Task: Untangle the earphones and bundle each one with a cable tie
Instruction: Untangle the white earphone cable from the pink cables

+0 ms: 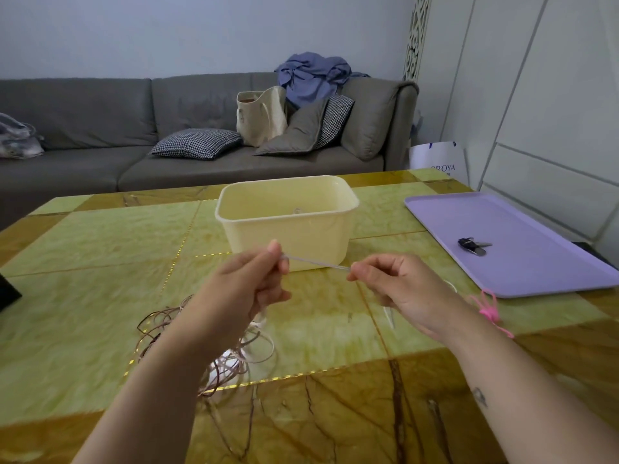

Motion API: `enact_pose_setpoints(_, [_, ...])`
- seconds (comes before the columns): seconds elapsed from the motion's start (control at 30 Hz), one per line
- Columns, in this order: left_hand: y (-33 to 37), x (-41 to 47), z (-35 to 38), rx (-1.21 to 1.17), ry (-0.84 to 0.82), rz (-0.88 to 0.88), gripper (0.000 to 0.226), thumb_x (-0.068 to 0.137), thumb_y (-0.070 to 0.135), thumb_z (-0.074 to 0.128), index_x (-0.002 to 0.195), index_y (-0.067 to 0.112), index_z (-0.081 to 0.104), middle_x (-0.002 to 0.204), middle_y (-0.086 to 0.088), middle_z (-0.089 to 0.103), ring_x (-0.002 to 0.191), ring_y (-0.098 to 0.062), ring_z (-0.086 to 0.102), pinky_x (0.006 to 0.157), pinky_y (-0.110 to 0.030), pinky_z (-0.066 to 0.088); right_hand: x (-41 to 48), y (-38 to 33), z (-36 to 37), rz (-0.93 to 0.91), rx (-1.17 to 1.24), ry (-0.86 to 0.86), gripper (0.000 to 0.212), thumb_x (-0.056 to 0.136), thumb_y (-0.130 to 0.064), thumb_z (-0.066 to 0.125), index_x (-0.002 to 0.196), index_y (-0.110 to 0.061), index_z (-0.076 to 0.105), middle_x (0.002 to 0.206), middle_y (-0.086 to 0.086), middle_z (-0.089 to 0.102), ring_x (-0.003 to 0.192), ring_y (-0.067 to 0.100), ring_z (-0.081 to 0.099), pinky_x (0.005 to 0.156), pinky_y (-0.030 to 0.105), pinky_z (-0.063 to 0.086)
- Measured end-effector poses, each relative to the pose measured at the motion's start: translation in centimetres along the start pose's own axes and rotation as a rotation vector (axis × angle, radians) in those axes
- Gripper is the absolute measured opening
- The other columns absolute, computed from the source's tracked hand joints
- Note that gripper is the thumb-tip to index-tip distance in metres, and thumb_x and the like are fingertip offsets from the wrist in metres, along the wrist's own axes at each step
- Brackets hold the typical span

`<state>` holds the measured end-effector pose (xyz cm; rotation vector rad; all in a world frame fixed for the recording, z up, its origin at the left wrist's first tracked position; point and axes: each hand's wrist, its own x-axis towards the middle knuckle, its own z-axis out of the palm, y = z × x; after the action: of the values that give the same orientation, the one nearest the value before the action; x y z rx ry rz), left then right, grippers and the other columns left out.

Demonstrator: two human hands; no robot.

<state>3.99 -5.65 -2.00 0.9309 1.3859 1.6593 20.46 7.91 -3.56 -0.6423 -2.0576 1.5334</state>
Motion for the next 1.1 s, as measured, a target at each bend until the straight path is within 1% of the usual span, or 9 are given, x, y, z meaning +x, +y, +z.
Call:
enact_pose_setpoints(0.13, [0.9, -0.3, -1.0, -0.250, 0.011, 0.018, 0.031, 0.084, 0.028, 0.046, 0.064, 0.015, 0.065, 0.053, 0.006, 0.031, 0.043, -0.006, 0.028, 0.051, -0.017, 0.044, 0.6, 1.1, 1.1, 0.039, 0.108, 0.042, 0.029, 0.065, -0.051, 0.067, 0.070, -0.024, 0.074, 0.051, -0.004, 0.033, 0.049, 0.012, 0.026, 0.054, 0.025, 0.023])
enact_pose_setpoints(0.3, [1.0, -0.5, -1.2, -0.190, 0.033, 0.053, 0.027, 0.085, 0.026, 0.047, 0.088, 0.008, 0.066, 0.055, 0.007, 0.030, 0.043, -0.005, 0.026, 0.052, -0.019, 0.035, 0.8, 1.3, 1.2, 0.059, 0.010, 0.140, 0.018, 0.089, -0.025, 0.061, 0.079, -0.012, 0.068, 0.040, -0.017, 0.048, 0.042, -0.005, 0.046, 0.058, 0.016, 0.030])
enact_pose_setpoints(0.47, [1.2, -0.7, -1.5, 0.685, 0.155, 0.213, 0.022, 0.096, 0.027, 0.047, 0.087, 0.027, 0.067, 0.043, 0.012, 0.034, 0.038, -0.004, 0.029, 0.041, -0.012, 0.026, 0.9, 2.1, 0.7, 0.031, -0.199, 0.324, 0.014, 0.086, -0.031, 0.065, 0.078, -0.022, 0.071, 0.080, 0.012, 0.069, 0.068, 0.016, 0.057, 0.069, 0.026, 0.044])
enact_pose_setpoints(0.53, [1.2, -1.0, -1.4, 0.772, 0.146, 0.261, 0.018, 0.096, 0.026, 0.049, 0.088, 0.027, 0.065, 0.039, 0.012, 0.034, 0.034, -0.005, 0.027, 0.037, -0.012, 0.022, 0.7, 2.3, 0.6, 0.058, -0.274, 0.223, 0.009, 0.086, -0.032, 0.065, 0.087, -0.025, 0.070, 0.082, 0.001, 0.067, 0.070, 0.013, 0.055, 0.071, 0.029, 0.043])
enact_pose_setpoints(0.67, [0.4, -0.7, -0.9, 0.843, 0.065, 0.251, 0.017, 0.094, 0.026, 0.051, 0.085, 0.030, 0.064, 0.048, 0.010, 0.039, 0.037, -0.006, 0.029, 0.039, -0.015, 0.023, 0.2, 1.6, 2.0, 0.028, -0.245, -0.041, 0.058, 0.071, -0.059, 0.064, 0.123, -0.037, 0.052, 0.121, -0.022, 0.055, 0.115, -0.010, 0.048, 0.098, 0.019, 0.037])
enact_pose_setpoints(0.77, [-0.4, -0.6, 0.4, 0.868, -0.052, 0.195, 0.017, 0.094, 0.027, 0.053, 0.083, 0.034, 0.063, 0.054, 0.015, 0.053, 0.045, -0.002, 0.043, 0.047, -0.013, 0.032, -0.2, 0.7, 3.6, -0.063, -0.126, -0.107, 0.075, 0.073, -0.056, 0.069, 0.139, -0.035, 0.038, 0.130, -0.023, 0.051, 0.123, -0.013, 0.042, 0.104, 0.015, 0.033])
enact_pose_setpoints(0.9, [-0.8, -0.3, 1.1, 0.846, -0.100, 0.182, 0.014, 0.093, 0.031, 0.053, 0.090, 0.032, 0.066, 0.073, 0.009, 0.069, 0.062, -0.012, 0.059, 0.057, -0.020, 0.042, -0.5, -0.1, 3.7, -0.024, 0.014, -0.181, 0.061, 0.076, -0.041, 0.073, 0.130, -0.025, 0.050, 0.085, -0.015, 0.062, 0.080, 0.003, 0.062, 0.076, 0.022, 0.051])
enact_pose_setpoints(1.0, [-0.6, -0.2, 0.1, 0.811, -0.050, 0.223, 0.012, 0.093, 0.030, 0.053, 0.089, 0.031, 0.065, 0.050, 0.009, 0.040, 0.045, -0.009, 0.033, 0.046, -0.019, 0.027, -0.5, -0.5, 2.4, -0.018, -0.051, -0.098, 0.019, 0.087, -0.029, 0.062, 0.099, -0.016, 0.067, 0.052, -0.013, 0.042, 0.049, 0.007, 0.036, 0.050, 0.020, 0.033])
enact_pose_setpoints(1.1, [-0.6, 0.0, -1.0, 0.796, 0.017, 0.254, 0.008, 0.091, 0.026, 0.057, 0.091, 0.033, 0.062, 0.049, 0.013, 0.034, 0.045, -0.003, 0.033, 0.047, -0.015, 0.028, -0.2, -0.5, 0.9, -0.040, -0.095, 0.090, 0.015, 0.091, -0.027, 0.058, 0.085, -0.020, 0.070, 0.044, -0.014, 0.040, 0.043, 0.003, 0.031, 0.048, 0.018, 0.029])
